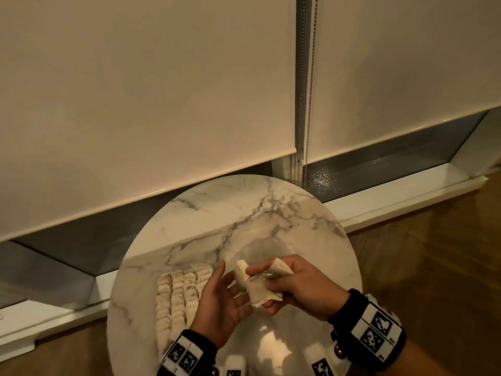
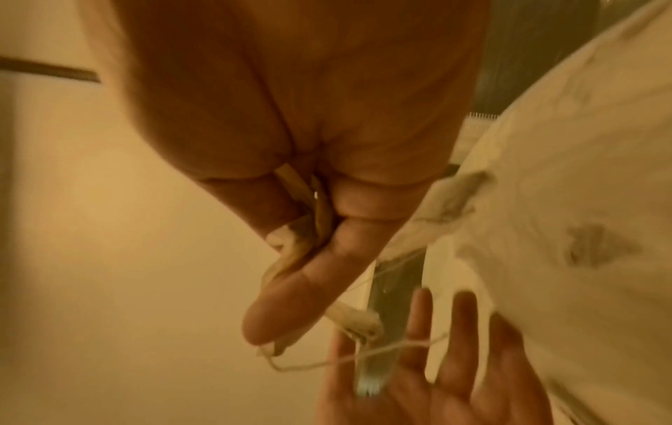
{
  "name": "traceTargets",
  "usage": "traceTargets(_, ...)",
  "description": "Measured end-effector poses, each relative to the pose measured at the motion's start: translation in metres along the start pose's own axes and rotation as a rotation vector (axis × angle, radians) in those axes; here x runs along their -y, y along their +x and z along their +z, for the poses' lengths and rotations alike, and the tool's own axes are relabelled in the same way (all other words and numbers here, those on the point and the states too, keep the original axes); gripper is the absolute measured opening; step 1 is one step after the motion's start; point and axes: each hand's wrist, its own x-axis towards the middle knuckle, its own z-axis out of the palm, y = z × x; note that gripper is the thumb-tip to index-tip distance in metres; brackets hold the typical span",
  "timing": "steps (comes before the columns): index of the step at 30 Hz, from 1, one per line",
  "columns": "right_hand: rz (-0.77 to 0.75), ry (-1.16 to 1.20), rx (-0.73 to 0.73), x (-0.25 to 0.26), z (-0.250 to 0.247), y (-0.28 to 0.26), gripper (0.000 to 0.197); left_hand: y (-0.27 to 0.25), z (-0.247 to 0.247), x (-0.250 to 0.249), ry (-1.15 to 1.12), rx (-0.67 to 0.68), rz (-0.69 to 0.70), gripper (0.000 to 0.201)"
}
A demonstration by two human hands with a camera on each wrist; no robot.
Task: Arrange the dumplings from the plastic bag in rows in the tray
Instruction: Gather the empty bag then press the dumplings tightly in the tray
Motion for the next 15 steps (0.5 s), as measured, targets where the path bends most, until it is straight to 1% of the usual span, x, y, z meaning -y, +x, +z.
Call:
traceTargets(1, 0.035, -0.027, 0.037, -0.006, 0.011, 0.005, 0.034, -0.005, -0.001, 0.002, -0.086, 0.073, -0.032, 0.055)
traceTargets(2, 0.070, -0.068, 0.061, -0.011, 0.022, 0.010, 0.035, -0.009, -0.004, 0.002, -0.161, 0.116, -0.058, 0.055)
traceTargets(4, 0.109, -0.169, 0.084, -0.024, 0.041, 0.022, 0.039, -0.014, -0.015, 0.003, -0.250, 0.115, -0.103, 0.050)
traceTargets(5, 0.100, -0.235, 0.100, -0.030, 0.049, 0.028, 0.039, -0.016, -0.021, 0.003, -0.268, 0.096, -0.115, 0.046)
traceTargets(7, 0.038, -0.404, 0.119, -0.042, 0.060, 0.038, 0.038, -0.019, -0.034, 0.002, -0.278, 0.058, -0.129, 0.041)
traceTargets(10, -0.034, -0.614, 0.073, -0.054, 0.082, 0.051, 0.034, -0.023, -0.057, -0.004, -0.304, 0.011, -0.166, 0.039)
traceTargets(12, -0.087, -0.690, 0.044, -0.059, 0.097, 0.058, 0.022, -0.025, -0.069, -0.007, -0.331, -0.008, -0.177, 0.037)
traceTargets(15, -0.156, -0.829, 0.041, -0.071, 0.118, 0.074, 0.022, -0.026, -0.087, -0.013, -0.396, -0.027, -0.155, 0.039)
